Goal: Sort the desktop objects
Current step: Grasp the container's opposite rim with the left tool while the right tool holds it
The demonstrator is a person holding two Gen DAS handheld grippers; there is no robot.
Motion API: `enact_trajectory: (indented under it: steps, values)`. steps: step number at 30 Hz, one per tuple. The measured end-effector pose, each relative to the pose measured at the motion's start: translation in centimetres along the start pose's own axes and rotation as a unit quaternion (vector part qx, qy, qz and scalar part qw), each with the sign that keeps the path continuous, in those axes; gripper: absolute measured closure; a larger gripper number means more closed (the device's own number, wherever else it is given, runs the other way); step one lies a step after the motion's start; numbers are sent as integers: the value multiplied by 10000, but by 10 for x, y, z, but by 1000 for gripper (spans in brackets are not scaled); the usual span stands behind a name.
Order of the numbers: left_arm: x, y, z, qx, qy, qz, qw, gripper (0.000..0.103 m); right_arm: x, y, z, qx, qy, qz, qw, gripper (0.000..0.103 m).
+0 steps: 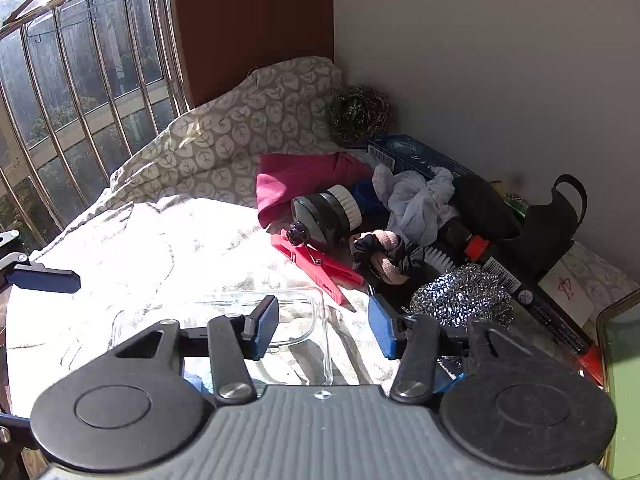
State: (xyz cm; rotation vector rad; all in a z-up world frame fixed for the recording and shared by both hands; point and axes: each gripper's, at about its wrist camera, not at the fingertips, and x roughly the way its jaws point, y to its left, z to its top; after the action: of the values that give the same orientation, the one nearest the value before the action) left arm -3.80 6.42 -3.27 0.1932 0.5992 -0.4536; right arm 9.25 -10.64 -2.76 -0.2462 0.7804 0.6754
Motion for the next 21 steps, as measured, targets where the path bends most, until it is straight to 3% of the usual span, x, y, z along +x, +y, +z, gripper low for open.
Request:
enact_trajectory:
  steps: [6,12,13,14,15,16,21]
  values:
    - [20,24,-2,-150,87,251,9995,5,6,-2,-4,-1,217,179,9996,55]
    - [34,40,3,-86,209,0,9997,5,1,-5,-12,416,69,273,9987,52]
    - [35,41,4,-88,236,-37,9997,5,-1,-2,-16,459,2,264,9986,43]
    - [36,41,4,-102,252,-88,9996,5,-2,0,-18,479,-33,219,9986,18]
    - [36,41,4,-82,257,-104,9996,4,-1,4,-20,451,5,189,9988,6]
    - [35,41,3,-52,267,-117,9996,4,0,12,-24,289,54,186,9994,0]
    - [31,36,3,43,247,-60,9997,4,-6,15,-27,471,-53,59,9989,0]
